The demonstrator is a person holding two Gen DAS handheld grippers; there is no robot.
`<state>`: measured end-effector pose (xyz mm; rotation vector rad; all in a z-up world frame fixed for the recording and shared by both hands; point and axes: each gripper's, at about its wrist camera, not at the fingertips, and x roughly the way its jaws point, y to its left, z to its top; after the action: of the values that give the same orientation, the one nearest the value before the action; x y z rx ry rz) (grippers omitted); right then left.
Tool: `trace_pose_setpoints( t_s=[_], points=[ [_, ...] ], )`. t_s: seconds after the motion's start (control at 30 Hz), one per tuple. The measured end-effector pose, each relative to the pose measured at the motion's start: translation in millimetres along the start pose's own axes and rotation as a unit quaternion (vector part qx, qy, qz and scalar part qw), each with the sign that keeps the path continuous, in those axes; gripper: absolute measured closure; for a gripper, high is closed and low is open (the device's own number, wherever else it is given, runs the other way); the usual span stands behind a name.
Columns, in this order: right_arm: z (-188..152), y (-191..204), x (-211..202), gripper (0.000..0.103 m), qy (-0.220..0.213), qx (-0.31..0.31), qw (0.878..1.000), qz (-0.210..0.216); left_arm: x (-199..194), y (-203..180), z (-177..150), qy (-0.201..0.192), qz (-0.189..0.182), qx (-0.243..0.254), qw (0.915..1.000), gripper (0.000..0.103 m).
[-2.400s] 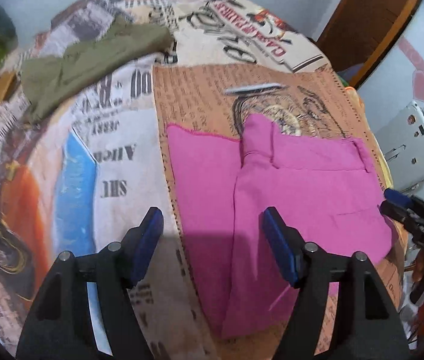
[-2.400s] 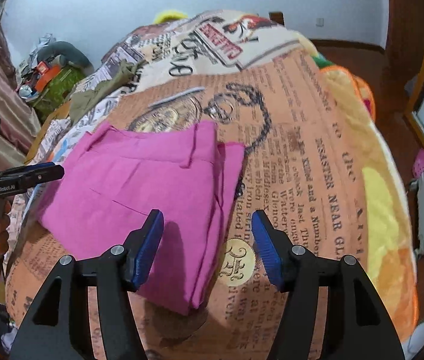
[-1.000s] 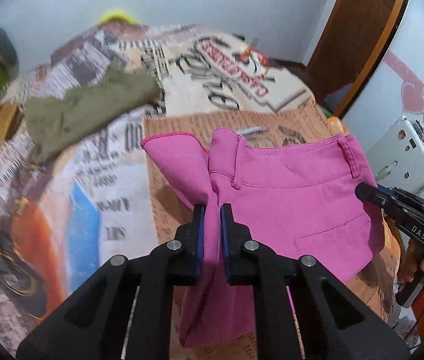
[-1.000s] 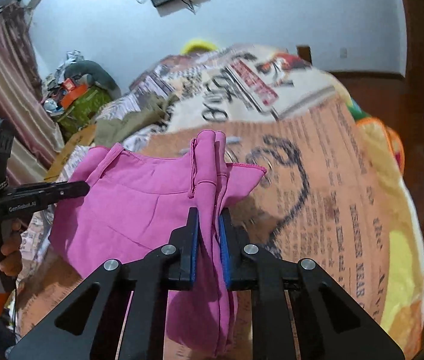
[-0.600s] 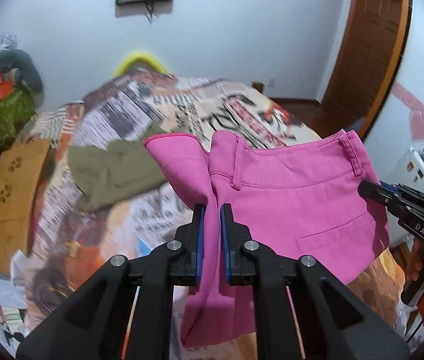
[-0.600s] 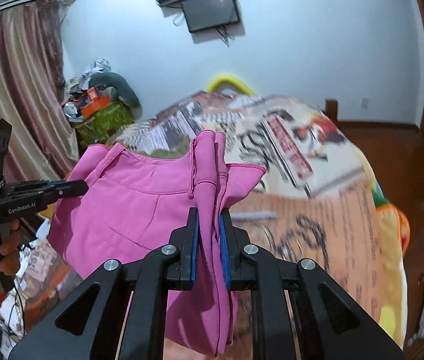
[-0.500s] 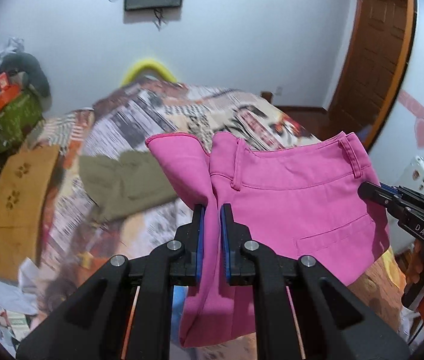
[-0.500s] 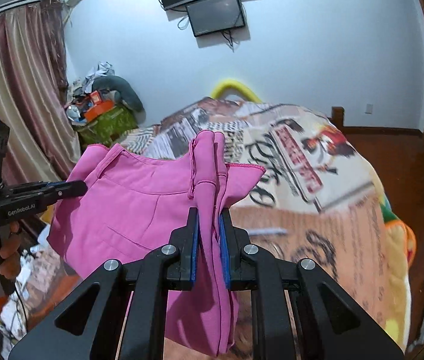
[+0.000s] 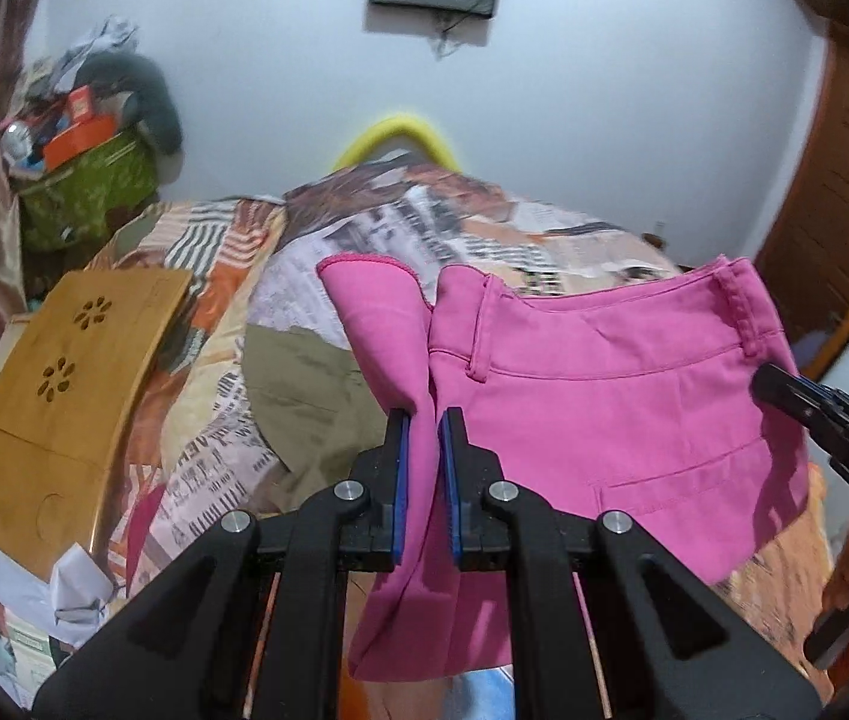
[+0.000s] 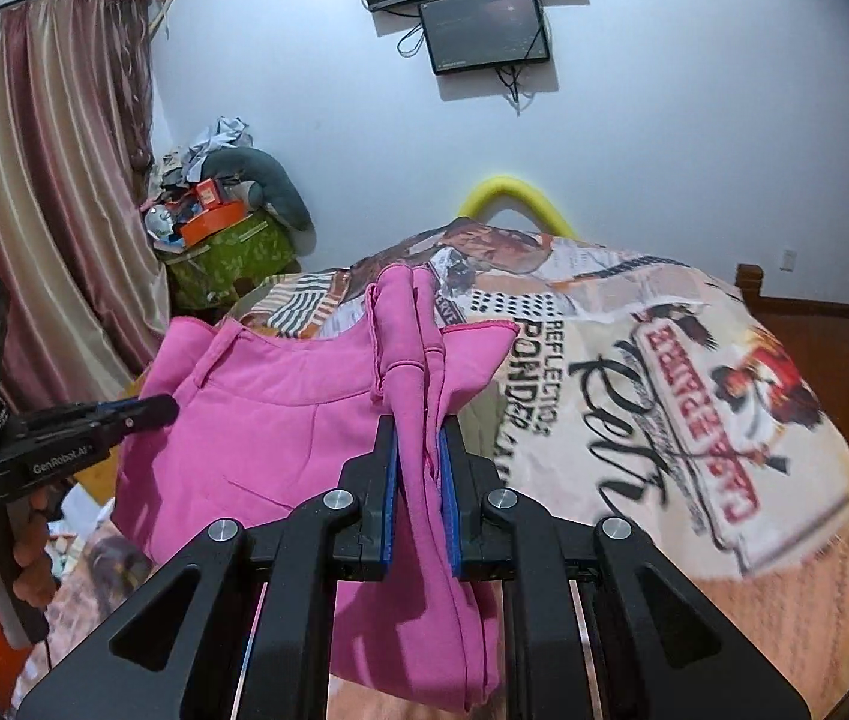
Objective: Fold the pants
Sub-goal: 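Grasp the folded trousers with both grippers and lift them, then carry the trousers beside the olive garment and open both grippers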
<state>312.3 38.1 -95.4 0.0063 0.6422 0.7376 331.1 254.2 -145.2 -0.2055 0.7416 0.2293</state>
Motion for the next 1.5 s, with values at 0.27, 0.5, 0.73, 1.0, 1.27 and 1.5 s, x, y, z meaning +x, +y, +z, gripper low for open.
trace_pose_setpoints(
  t_s=[0.27,0.5,0.73,1.0,1.27,1.5],
  points=[
    [14,1,86,0.092,0.021,-0.002,1.000,-0.011,83,39,22,0.003,0.034,-0.030,0.9990,0.098],
    [21,-6,145,0.093,0.036,-0.007,0.998,-0.051,130,67,22,0.025,0.043,-0.047,0.9976,0.098],
    [7,-33,142,0.093,0.050,0.009,0.997,-0.052,152,70,5,0.085,0.008,-0.064,0.9943,0.085],
    [-15,-57,147,0.086,0.093,0.009,0.994,-0.058,149,37,-13,0.089,-0.014,-0.036,0.9953,0.053],
    [-29,-67,145,0.066,0.108,0.003,0.992,-0.071,168,21,-34,0.111,0.043,0.024,0.9926,0.052],
    [-34,-81,133,0.051,0.120,0.033,0.991,-0.054,161,44,-35,0.125,0.055,0.024,0.9903,0.049]
  ],
)
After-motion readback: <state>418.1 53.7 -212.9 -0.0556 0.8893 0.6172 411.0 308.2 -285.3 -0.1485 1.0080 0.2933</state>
